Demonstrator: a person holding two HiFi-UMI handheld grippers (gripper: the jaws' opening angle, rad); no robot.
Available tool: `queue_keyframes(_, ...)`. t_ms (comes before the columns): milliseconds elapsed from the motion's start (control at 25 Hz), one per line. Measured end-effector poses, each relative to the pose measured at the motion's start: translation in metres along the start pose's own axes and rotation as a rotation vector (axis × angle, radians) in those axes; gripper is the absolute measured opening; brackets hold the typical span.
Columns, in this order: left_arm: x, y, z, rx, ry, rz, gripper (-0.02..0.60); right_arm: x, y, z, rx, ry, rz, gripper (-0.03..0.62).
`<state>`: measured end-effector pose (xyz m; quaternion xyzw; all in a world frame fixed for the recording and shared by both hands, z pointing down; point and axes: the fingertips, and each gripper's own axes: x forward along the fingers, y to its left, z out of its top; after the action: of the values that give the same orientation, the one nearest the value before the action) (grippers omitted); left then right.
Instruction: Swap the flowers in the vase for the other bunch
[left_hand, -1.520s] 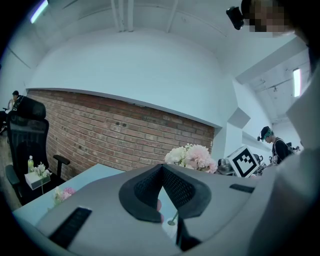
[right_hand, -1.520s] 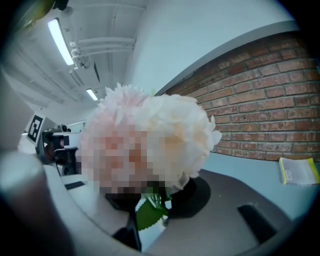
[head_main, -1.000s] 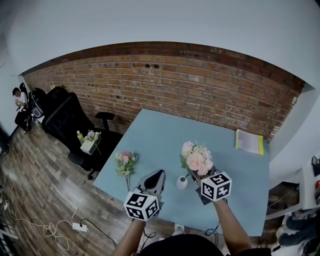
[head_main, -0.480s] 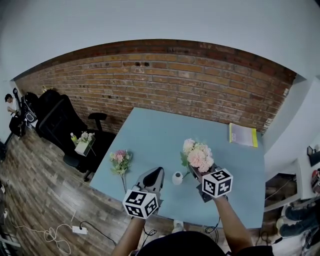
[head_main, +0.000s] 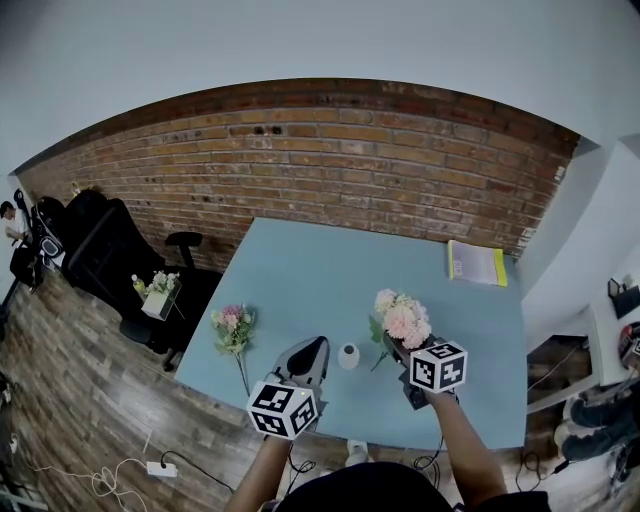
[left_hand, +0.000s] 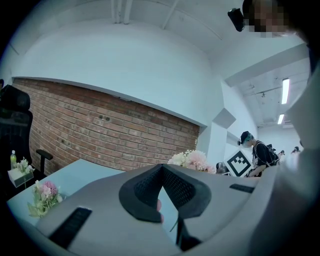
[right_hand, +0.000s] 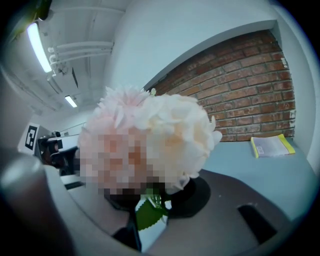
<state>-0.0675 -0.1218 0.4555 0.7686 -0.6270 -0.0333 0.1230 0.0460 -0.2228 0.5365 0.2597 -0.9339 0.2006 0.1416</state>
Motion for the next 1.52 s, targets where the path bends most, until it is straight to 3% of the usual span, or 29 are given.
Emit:
queue_keyframes(520, 0.021, -0.019, -0.016, -0.007, 0.041, -0.065, 0.0, -0.012, -0.038, -0.067, 0.052, 0.154, -0.108, 0.114)
queue_keyframes(1000, 0.033, -0.038, -0.022, -0.017, 0.056, -0.108, 0.0, -0.02, -0.072, -0.117, 0.256, 0.271, -0.161, 0.114)
queue_keyframes(1520, 0.03, -0.033, -0.028, -0.016, 0.073, -0.098, 0.0, -0.016, -0.085, -0.156, 0.373, 0.335, -0.184, 0.114)
